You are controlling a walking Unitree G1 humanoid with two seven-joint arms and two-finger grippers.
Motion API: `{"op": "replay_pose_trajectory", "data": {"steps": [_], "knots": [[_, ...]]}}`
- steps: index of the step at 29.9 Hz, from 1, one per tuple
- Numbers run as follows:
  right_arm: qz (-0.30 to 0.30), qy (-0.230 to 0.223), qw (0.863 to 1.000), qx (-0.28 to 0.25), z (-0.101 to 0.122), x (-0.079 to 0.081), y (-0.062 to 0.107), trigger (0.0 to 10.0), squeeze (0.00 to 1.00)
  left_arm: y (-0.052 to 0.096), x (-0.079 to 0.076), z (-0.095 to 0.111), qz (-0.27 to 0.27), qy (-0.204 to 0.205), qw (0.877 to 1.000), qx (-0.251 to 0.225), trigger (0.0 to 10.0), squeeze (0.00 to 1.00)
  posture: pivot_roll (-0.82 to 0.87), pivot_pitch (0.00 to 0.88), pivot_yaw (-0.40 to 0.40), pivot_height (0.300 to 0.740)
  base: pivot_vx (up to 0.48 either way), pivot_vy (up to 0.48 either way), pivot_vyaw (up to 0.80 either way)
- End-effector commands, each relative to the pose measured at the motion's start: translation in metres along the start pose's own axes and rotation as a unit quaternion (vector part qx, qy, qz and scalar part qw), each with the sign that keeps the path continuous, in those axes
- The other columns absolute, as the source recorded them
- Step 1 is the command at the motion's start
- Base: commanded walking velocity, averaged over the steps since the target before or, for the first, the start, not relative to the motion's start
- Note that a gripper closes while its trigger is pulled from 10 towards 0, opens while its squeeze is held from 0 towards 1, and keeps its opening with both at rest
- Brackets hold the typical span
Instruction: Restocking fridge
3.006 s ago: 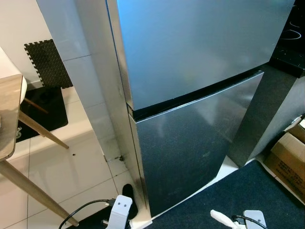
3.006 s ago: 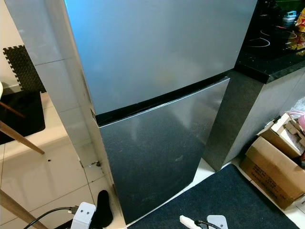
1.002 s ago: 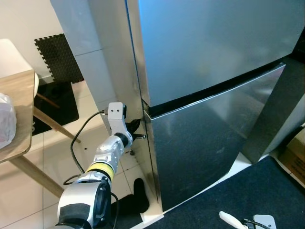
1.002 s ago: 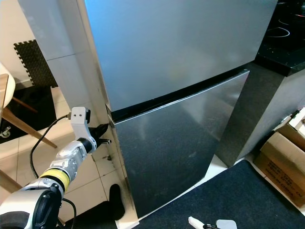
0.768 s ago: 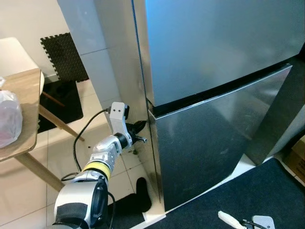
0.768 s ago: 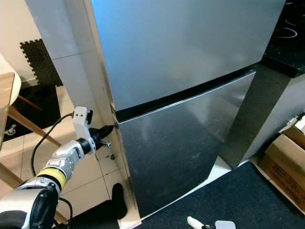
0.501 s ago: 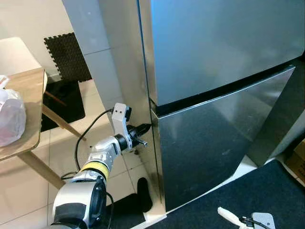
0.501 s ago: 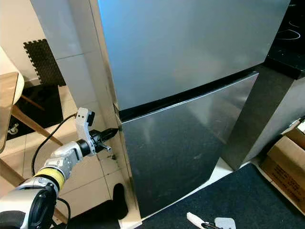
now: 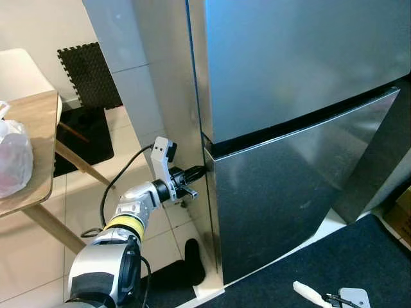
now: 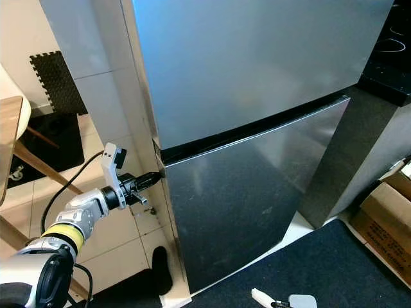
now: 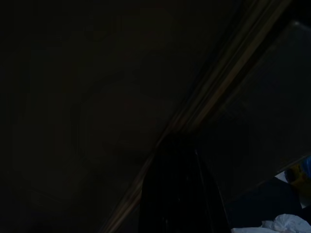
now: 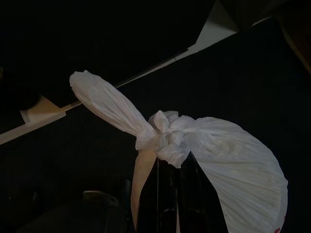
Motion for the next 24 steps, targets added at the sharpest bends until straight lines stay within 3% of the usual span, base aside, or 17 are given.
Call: {"op": "replay_pose_trajectory", "data": {"steps": [1, 2, 3, 4, 5, 18, 23, 24], "knots": [[0.004, 0.006, 1.000, 0.003, -0.002, 0.001, 0.001, 10.0, 0.00, -0.011, -0.010, 0.005, -0.035, -0.008, 0.999, 0.016, 10.0, 0.34, -0.17, 0.087, 0.073, 0.726, 0.000, 0.000, 0.00], [0.003, 0.005, 1.000, 0.002, -0.001, 0.001, 0.000, 10.0, 0.00, -0.013, -0.011, 0.007, -0.032, -0.007, 0.999, 0.015, 10.0, 0.60, -0.17, 0.088, 0.078, 0.726, 0.000, 0.000, 0.00], [0.002, 0.004, 1.000, 0.001, -0.001, 0.000, 0.000, 10.0, 0.00, -0.016, -0.012, 0.010, -0.032, -0.007, 0.999, 0.016, 10.0, 0.76, -0.18, 0.090, 0.079, 0.726, 0.000, 0.000, 0.00], [0.001, 0.003, 1.000, 0.001, -0.001, -0.001, 0.000, 10.0, 0.00, -0.018, -0.013, 0.011, -0.032, -0.008, 0.999, 0.017, 10.0, 0.82, -0.18, 0.090, 0.079, 0.726, 0.000, 0.000, 0.00], [0.001, 0.003, 1.000, 0.001, -0.001, -0.001, 0.001, 10.0, 0.00, -0.020, -0.014, 0.013, -0.035, -0.007, 0.999, 0.017, 10.0, 1.00, -0.18, 0.090, 0.079, 0.726, 0.000, 0.000, 0.00], [-0.001, 0.002, 1.000, 0.011, -0.009, -0.004, 0.003, 10.0, 0.00, -0.025, -0.030, 0.007, -0.105, 0.008, 0.993, 0.045, 10.0, 1.00, -0.18, 0.089, 0.079, 0.726, 0.000, 0.000, 0.00], [0.001, 0.003, 1.000, 0.012, -0.007, -0.003, 0.001, 10.0, 0.00, -0.023, -0.032, -0.004, -0.122, -0.021, 0.989, 0.077, 10.0, 1.00, -0.18, 0.089, 0.079, 0.726, 0.000, 0.000, 0.00], [0.001, 0.004, 1.000, 0.012, -0.006, -0.003, 0.001, 10.0, 0.00, -0.023, -0.033, -0.006, -0.123, -0.025, 0.989, 0.080, 8.5, 1.00, -0.18, 0.089, 0.079, 0.726, 0.000, 0.000, 0.00]]}}
Point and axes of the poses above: a point about 5 cm out from each wrist's last joint towards the gripper, its own y axis pointing back from the gripper into the wrist, its own z axis along the axis of the wrist's last joint, x = y × z, the point moved 3 cm from there along -y, pointing out of the wrist towards the gripper, and after that the axes turned 5 degrees about y, right-handed, at the moved point
